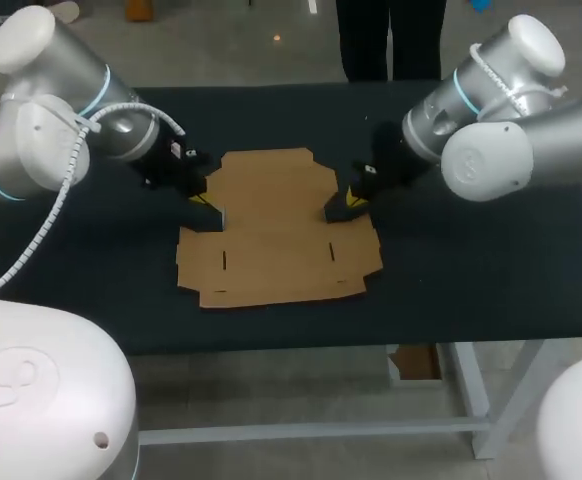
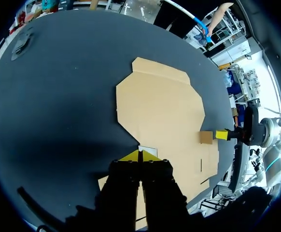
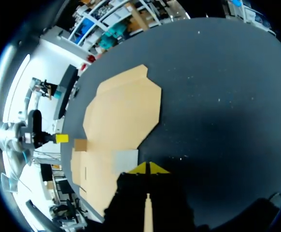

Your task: Assemble the packaging by folding the flat box into shape, placing the metal phone stand inside, and closing the box properly

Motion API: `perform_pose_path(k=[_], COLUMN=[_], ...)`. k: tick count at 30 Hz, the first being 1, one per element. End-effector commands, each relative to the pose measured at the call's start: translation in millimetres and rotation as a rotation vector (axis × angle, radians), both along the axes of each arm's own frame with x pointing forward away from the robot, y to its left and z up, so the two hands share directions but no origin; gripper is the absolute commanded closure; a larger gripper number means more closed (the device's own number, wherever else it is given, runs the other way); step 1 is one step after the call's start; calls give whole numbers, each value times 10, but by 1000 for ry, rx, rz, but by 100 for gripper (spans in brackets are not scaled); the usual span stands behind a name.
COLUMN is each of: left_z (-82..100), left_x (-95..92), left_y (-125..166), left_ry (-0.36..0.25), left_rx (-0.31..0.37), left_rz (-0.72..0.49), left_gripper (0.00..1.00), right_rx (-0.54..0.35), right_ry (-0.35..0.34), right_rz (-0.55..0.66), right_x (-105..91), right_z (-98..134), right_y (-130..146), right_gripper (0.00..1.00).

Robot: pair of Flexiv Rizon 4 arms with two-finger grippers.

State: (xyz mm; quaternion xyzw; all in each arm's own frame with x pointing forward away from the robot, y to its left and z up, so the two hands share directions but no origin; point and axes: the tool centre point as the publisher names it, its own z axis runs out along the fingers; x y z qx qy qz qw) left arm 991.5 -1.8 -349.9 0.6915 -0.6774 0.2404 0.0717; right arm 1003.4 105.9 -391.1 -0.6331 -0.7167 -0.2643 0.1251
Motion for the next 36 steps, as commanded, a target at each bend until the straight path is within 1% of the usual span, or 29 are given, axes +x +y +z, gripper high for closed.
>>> perform_pose_path(k=[1, 6, 11, 19, 23, 26, 30, 34, 36], left_z=[108, 209, 286, 494, 561, 539, 499, 524, 529], left_x=[-38, -98, -140, -358, -504, -605, -733, -906, -1008], left_y=[58, 123, 199, 264, 282, 277, 294, 341, 369], left_ry=[11, 23, 36, 27, 22, 29, 45, 43, 40], left_rx=[2, -7, 0, 8, 12, 18, 14, 14, 15], left_rz=[3, 11, 29, 55, 66, 76, 91, 112, 122], left_gripper=[100, 100, 100, 100, 100, 100, 100, 100, 100], right_rx=[77, 104, 100, 94, 77, 78, 79, 81, 81], right_ry=[42, 65, 82, 105, 105, 105, 112, 116, 114], right_rz=[46, 71, 76, 107, 110, 117, 125, 129, 129], right_x=[46, 40, 17, -90, -195, -296, -421, -538, -647], right_z=[74, 134, 199, 370, 451, 490, 488, 476, 459], right_y=[-136, -260, -365, -493, -544, -584, -620, -648, -654], right_gripper=[100, 100, 100, 100, 100, 100, 100, 100, 100])
